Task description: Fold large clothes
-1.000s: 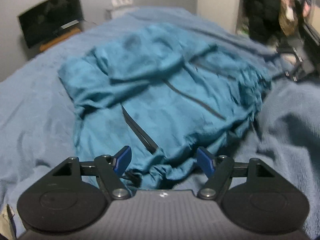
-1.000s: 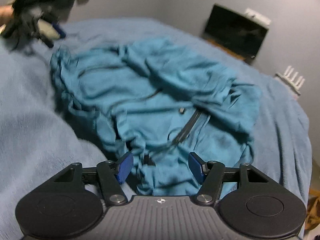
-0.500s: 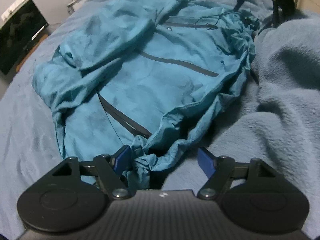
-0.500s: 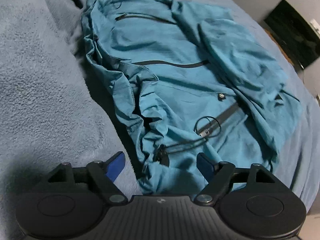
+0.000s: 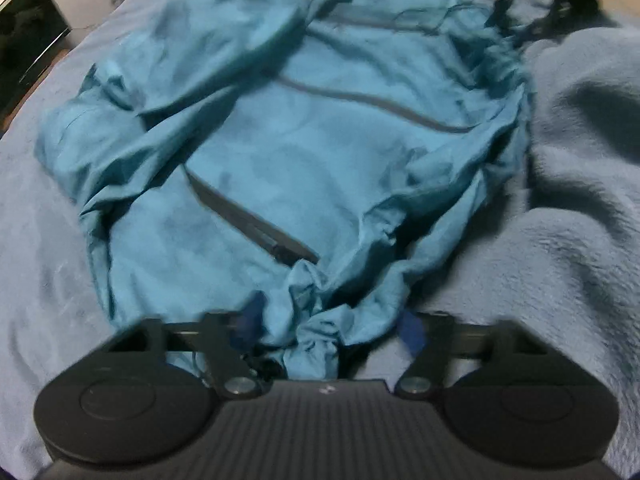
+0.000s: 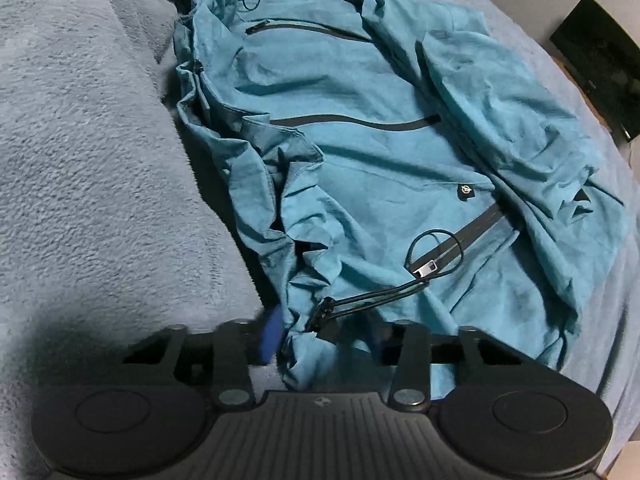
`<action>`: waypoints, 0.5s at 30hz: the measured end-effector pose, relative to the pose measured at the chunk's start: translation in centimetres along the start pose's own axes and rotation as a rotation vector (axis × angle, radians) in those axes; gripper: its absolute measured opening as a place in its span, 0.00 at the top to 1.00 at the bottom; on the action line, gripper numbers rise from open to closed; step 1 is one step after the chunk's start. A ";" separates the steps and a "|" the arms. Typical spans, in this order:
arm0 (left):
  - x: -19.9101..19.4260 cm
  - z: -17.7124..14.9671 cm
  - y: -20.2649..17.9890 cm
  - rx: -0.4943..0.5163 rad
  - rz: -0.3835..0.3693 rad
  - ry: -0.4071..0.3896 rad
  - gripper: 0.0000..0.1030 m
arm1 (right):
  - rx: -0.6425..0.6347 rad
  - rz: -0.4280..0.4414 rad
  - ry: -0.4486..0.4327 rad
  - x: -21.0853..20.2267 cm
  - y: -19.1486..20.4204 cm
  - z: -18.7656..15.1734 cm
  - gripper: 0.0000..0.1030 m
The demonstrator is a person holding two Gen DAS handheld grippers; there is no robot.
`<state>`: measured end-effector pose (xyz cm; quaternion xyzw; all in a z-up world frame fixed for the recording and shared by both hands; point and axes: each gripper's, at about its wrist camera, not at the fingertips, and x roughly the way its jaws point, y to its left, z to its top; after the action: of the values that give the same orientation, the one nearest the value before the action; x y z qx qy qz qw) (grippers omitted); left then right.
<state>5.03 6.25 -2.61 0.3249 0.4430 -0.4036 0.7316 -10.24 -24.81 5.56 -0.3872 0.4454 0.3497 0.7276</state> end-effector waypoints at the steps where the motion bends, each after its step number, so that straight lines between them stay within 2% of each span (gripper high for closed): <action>1: -0.4 -0.2 -0.2 0.023 0.014 -0.036 0.77 | 0.004 -0.003 -0.010 0.0 -0.1 -0.1 0.68; 3: -1.3 -0.6 -0.3 0.026 0.057 -0.115 0.80 | 0.051 -0.006 -0.034 -0.3 -0.6 -0.4 0.75; 7: -2.9 -1.5 0.6 -0.041 0.084 -0.202 0.81 | 0.169 0.000 -0.135 -2.8 -2.4 -1.5 0.77; 11: -4.7 -1.8 1.7 -0.085 0.159 -0.307 0.82 | 0.299 0.013 -0.252 -5.6 -4.9 -3.0 0.79; 15: -6.0 -0.7 3.7 -0.135 0.213 -0.372 0.83 | 0.380 -0.056 -0.375 -7.6 -7.4 -3.5 0.84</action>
<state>6.32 10.41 2.98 0.2398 0.2896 -0.3465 0.8594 -8.00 -32.46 13.38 -0.1845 0.3496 0.3050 0.8664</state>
